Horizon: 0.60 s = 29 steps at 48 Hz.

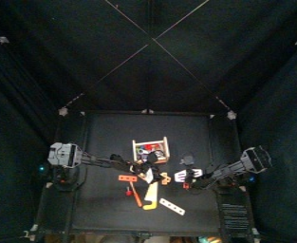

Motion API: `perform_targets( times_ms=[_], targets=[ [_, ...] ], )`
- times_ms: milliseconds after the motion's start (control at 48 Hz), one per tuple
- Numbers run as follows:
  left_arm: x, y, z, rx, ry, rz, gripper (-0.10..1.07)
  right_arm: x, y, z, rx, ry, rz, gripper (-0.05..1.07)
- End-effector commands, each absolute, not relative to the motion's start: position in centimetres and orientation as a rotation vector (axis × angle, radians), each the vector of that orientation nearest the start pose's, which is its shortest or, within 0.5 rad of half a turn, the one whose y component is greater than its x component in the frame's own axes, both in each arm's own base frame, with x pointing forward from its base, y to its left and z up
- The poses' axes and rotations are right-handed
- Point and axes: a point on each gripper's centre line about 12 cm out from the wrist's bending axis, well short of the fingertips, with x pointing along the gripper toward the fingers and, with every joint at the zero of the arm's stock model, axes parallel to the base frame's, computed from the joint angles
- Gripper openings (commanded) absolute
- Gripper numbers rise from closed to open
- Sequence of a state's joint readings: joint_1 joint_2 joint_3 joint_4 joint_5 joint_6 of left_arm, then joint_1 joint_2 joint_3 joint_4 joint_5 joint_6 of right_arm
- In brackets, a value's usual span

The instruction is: Grab 3 holed block

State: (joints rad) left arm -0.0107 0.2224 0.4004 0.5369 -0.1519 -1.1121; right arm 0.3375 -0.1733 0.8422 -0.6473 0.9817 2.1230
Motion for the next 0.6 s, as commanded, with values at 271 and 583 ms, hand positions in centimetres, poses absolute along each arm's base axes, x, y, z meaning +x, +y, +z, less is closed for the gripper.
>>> perform_targets(
  times_ms=[271,583],
  targets=[
    [43.2,-1.1,22.2,-0.422,0.427,-0.008,0.85,26.6,4.8,15.6,0.674,0.750,-0.910,1.00],
    [36.6,0.1,21.8,-0.431,0.403,-0.017,0.85,28.1,5.7,15.4,0.643,0.736,-0.747,1.00]
  ],
)
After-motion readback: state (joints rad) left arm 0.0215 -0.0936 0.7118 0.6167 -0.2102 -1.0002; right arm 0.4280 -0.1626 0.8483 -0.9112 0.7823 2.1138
